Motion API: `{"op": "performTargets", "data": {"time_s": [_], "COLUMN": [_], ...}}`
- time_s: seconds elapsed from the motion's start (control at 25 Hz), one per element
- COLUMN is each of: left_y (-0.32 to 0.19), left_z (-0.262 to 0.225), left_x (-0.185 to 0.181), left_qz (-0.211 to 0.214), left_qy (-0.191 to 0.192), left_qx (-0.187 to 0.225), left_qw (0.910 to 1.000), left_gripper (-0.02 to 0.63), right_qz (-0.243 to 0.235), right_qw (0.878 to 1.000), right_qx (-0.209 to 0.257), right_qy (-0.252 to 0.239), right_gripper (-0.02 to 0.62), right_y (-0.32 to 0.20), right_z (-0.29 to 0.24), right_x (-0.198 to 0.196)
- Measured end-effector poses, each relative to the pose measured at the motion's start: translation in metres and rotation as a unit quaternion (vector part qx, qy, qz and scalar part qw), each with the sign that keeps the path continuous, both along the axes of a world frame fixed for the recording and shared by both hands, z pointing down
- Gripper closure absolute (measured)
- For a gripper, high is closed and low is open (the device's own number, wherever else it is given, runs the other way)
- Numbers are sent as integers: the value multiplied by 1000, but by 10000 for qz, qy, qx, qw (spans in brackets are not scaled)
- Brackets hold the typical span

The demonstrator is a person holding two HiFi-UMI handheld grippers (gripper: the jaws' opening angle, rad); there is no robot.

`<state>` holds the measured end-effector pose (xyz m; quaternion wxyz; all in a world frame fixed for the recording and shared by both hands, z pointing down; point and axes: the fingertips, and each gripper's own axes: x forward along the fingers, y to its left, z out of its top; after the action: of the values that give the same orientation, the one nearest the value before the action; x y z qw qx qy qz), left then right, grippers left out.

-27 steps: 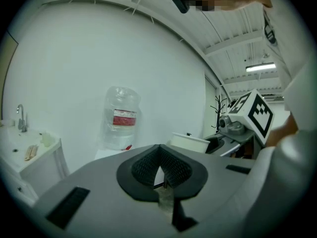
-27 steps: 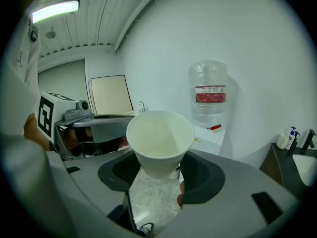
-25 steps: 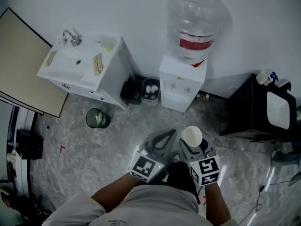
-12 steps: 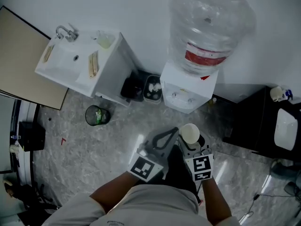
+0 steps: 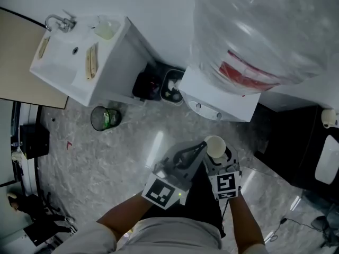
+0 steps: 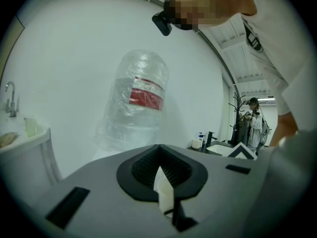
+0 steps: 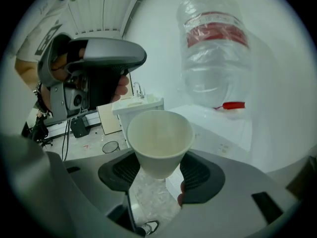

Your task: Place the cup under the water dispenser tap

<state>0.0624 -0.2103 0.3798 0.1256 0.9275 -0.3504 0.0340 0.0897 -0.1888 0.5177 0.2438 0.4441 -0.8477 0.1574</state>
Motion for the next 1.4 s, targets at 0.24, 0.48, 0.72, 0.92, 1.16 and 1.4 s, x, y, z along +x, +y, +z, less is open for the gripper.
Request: {"op": "performTargets", "data": {"time_s": [0.24, 0.48, 0.72, 0.92, 1.16, 1.4], "left_y": [-3, -1, -8, -12, -14, -16], "left_z": [92, 182, 234, 256, 264, 269], "left_x": [-4, -7, -8, -5, -2, -4], "left_qz": [412, 544, 590, 583, 606, 580], "left_qy": [-429, -456, -486, -487, -490, -506], "left_qx": [-128, -323, -348, -397, -380, -430], "left_qw": [9981, 9970, 9965, 9963, 9962, 9961], "left_gripper": [603, 603, 603, 603, 603, 603], "right_qz": [258, 721, 1006, 1196, 1311, 1510], "right_qw": [9993, 9963, 9927, 9906, 9886, 9852], "right_qx": [-253, -405, -478, -321, -282, -299], "right_qy": [91, 210, 472, 578, 688, 757], "right_gripper": [337, 337, 337, 337, 337, 337], "right_y": [-18, -45, -70, -88, -99, -106], "right_z": [122, 247, 321, 345, 365, 378], "right_x": [-4, 9, 38, 54, 59, 61]}}
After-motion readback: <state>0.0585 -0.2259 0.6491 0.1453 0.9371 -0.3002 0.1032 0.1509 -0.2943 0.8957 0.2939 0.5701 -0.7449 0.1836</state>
